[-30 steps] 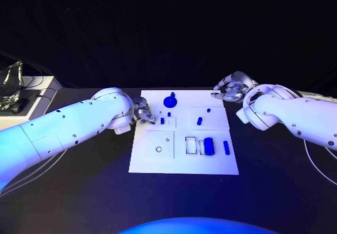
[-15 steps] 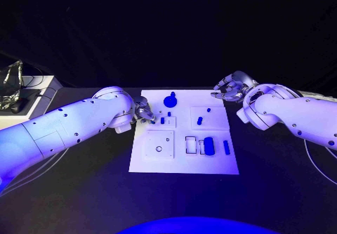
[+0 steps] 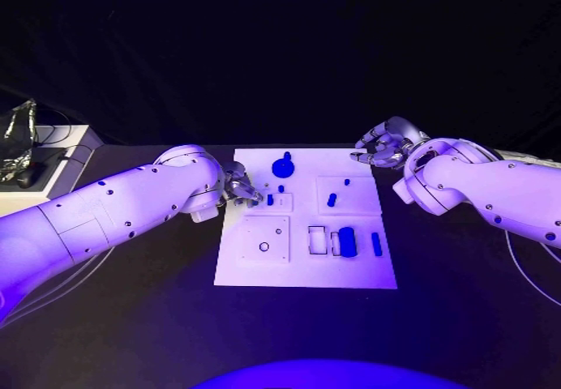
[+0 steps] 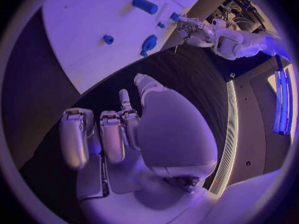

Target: Assemble the parts on the task board

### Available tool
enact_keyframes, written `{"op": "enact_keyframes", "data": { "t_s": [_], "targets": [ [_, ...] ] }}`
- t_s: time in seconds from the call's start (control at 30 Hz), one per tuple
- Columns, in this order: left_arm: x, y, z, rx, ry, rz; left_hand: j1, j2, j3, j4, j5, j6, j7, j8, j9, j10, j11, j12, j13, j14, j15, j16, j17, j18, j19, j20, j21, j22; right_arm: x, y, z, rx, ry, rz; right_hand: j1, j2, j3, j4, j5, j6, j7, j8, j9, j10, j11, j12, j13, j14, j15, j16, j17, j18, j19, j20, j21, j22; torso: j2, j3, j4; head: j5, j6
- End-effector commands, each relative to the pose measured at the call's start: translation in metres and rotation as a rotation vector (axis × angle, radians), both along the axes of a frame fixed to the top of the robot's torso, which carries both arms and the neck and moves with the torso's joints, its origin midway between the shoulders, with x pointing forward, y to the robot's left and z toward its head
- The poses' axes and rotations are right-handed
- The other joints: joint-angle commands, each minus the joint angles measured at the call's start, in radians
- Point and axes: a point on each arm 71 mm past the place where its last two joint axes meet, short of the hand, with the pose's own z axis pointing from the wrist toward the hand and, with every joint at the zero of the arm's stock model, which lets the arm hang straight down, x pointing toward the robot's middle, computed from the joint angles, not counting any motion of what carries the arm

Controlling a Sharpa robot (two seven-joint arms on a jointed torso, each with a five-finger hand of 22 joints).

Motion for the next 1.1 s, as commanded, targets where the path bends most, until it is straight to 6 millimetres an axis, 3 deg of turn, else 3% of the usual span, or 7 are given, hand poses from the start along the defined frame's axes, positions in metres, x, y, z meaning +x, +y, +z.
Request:
{"op": "enact_keyframes", "data": {
  "t_s": [0.03,0.7,1.03,1.1],
  "targets": [
    [-0.002,-0.004,-0.003,0.008,0.021,-0.023,0.000,-0.014,-0.014,0.002,-0.005,-0.001,0.001,-0.004,-0.002,-0.003,0.005,0.003,0.001,0.100,-0.008,0.005,0.242,-0.020,0.006,-0.003,0.003,0.071,0.000,0.001,0.000,-0.005,-0.007,0.013,-0.001,-0.007,0.005,0.000,0.007,-0.007,0.001,0.007,0.001,0.002,0.001,0.003,0.146,0.087,-0.002,-0.005,0.188,0.013,0.060,0.001,-0.005,0.191,0.000,-0.0005,0.0004,-0.001,-0.002],
    [-0.002,0.001,-0.003,0.023,0.018,-0.025,0.000,-0.044,-0.125,0.053,-0.009,0.006,0.000,-0.006,-0.019,-0.004,0.005,-0.001,0.008,0.101,-0.009,0.006,0.245,-0.020,0.006,-0.004,0.003,0.072,-0.001,-0.001,0.001,-0.005,-0.010,0.008,-0.002,-0.008,0.006,0.000,0.007,-0.008,0.001,0.008,0.001,0.001,0.001,0.002,0.145,0.086,-0.002,-0.005,0.187,0.014,0.059,0.001,-0.007,0.189,0.000,-0.0010,0.0004,-0.004,-0.001],
    [-0.002,0.008,-0.002,0.030,0.018,-0.018,0.003,-0.047,-0.147,0.064,-0.010,0.008,0.000,-0.006,-0.022,-0.003,0.004,0.000,0.011,0.102,-0.009,0.008,0.248,-0.021,0.008,-0.004,0.004,0.074,-0.001,-0.002,0.001,-0.005,-0.011,0.007,-0.002,-0.008,0.007,0.000,0.008,-0.008,0.001,0.008,0.001,0.001,0.001,0.002,0.145,0.086,-0.002,-0.005,0.186,0.014,0.059,0.001,-0.008,0.189,-0.001,-0.0010,0.0007,-0.010,-0.003],
    [-0.002,0.009,-0.002,0.030,0.016,-0.014,0.006,-0.052,-0.179,0.080,-0.011,0.010,0.000,-0.006,-0.025,-0.002,0.004,0.000,0.013,0.101,-0.009,0.008,0.248,-0.021,0.008,-0.004,0.003,0.075,-0.001,-0.002,0.001,-0.005,-0.011,0.006,-0.002,-0.008,0.007,0.000,0.008,-0.008,0.001,0.008,0.001,0.001,0.001,0.002,0.145,0.086,-0.002,-0.005,0.186,0.014,0.059,0.001,-0.008,0.189,-0.001,-0.0010,0.0007,-0.010,-0.002]
  ]
}}
